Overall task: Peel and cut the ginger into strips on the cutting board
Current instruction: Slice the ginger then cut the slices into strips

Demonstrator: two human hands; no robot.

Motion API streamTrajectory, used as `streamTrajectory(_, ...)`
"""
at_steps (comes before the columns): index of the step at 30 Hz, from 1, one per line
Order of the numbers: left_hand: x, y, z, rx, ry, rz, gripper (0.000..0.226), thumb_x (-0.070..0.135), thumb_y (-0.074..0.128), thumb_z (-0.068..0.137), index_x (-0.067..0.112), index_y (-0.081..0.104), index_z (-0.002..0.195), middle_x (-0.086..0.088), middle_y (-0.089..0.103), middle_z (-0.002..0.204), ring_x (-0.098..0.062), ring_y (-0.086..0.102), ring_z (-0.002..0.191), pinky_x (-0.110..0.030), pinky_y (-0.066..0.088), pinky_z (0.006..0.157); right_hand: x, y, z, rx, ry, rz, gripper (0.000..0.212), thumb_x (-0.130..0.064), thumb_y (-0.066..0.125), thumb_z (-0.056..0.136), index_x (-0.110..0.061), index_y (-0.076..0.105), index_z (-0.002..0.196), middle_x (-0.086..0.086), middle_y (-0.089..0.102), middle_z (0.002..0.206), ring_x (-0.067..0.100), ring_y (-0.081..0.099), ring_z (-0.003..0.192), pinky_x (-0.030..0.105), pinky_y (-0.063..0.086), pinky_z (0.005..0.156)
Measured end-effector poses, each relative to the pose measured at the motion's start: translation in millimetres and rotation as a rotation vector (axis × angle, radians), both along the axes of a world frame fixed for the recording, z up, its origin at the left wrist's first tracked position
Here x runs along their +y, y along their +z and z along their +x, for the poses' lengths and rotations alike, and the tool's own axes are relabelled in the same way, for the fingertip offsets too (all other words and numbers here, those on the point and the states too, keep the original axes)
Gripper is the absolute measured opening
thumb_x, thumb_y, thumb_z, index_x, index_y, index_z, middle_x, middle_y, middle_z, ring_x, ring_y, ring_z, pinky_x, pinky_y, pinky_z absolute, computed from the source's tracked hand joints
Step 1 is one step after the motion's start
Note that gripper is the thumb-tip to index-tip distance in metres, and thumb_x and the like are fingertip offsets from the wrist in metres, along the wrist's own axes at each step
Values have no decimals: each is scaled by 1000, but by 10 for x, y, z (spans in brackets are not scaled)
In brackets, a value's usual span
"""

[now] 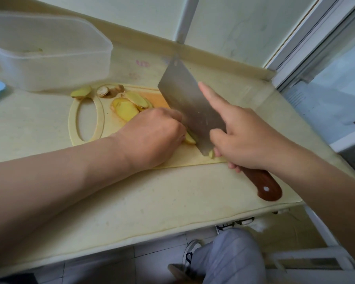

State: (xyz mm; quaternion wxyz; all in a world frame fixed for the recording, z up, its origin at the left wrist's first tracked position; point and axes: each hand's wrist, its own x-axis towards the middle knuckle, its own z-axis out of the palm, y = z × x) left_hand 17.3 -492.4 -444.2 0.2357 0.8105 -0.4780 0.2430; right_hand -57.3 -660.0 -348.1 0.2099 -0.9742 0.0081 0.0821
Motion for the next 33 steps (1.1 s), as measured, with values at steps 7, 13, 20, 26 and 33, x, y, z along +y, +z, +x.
streamTrajectory(7, -2, 8, -24, -10, -14, -7, 24, 15, 57, 85, 8, 70, 66, -8, 62, 71, -32, 61, 62, -33, 48, 50, 7, 149, 76, 111, 50, -94, 91, -8, 41, 97, -67, 5, 156, 12, 71, 74, 25, 68, 46, 43, 61, 47)
streamTrajectory(13, 0, 11, -31, -19, -22, -3, 22, 13, 59, 83, 9, 68, 64, -7, 62, 70, -32, 61, 62, -31, 46, 51, -23, 238, 197, 143, 19, -45, 95, -4, 43, 96, -67, 6, 156, 9, 70, 65, 19, 60, 39, 31, 50, 40)
streamTrajectory(20, 2, 1, -27, -9, -27, -4, 22, 14, 58, 85, 8, 71, 67, -8, 65, 73, -32, 63, 65, -32, 50, 54, -36, 146, 119, 96, 11, -29, 93, -6, 43, 96, -67, 6, 156, 8, 70, 69, 19, 63, 41, 34, 55, 41)
streamTrajectory(26, -2, -6, -21, -5, -21, 2, 22, 13, 58, 85, 8, 70, 68, -8, 61, 70, -33, 61, 63, -33, 49, 52, 13, 15, 50, 29, 32, -64, 92, -9, 42, 96, -67, 3, 156, 9, 67, 78, 24, 66, 43, 44, 61, 46)
streamTrajectory(33, 11, 16, -27, 26, -30, 8, 21, 14, 58, 85, 10, 73, 69, -6, 65, 76, -29, 64, 67, -34, 52, 53, 48, -83, 176, -109, -7, 45, 95, -4, 44, 91, -57, 9, 162, 7, 68, 69, 25, 65, 42, 42, 61, 45)
